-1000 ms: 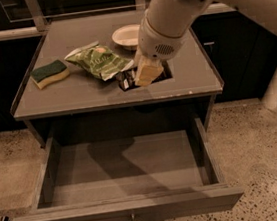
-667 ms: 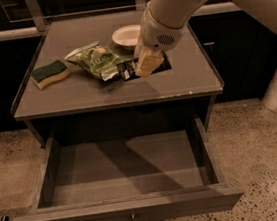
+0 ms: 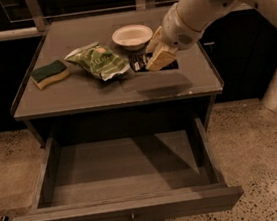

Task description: Pick rxbar chocolate from top drawer and place on counter

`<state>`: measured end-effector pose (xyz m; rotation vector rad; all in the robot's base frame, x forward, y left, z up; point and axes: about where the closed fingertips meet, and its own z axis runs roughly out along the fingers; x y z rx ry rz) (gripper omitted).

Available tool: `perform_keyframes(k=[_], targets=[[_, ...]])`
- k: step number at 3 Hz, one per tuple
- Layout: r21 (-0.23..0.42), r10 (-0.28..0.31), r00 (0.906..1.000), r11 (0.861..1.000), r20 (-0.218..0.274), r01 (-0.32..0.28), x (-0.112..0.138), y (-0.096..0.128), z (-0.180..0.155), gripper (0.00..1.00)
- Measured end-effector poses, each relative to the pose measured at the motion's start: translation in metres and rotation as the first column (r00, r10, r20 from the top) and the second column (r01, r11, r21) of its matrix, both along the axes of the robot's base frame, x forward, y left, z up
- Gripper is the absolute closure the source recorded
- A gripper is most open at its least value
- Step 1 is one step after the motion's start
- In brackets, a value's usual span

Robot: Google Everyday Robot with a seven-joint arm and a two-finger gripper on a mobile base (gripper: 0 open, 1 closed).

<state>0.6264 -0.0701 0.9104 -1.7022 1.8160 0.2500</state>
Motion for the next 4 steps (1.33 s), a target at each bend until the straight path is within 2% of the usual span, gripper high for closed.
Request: perform_keyframes(k=[1, 2, 3, 4], targets=[[0.068, -0.038, 0.9991, 0.997, -0.018, 0.039, 0.011, -0.015, -0.018, 1.0], [0.12, -0.093, 0.9946, 0.988, -0.045, 0.098, 0.019, -0.029, -0.039, 1.0], [0.122, -0.096, 0.9944, 0.987, -0.044, 0.101, 0.02, -0.03, -0.039, 0.82], [0.122, -0.096, 0.9944, 0.987, -0.044, 0.101, 0.02, -0.03, -0.039, 0.59]])
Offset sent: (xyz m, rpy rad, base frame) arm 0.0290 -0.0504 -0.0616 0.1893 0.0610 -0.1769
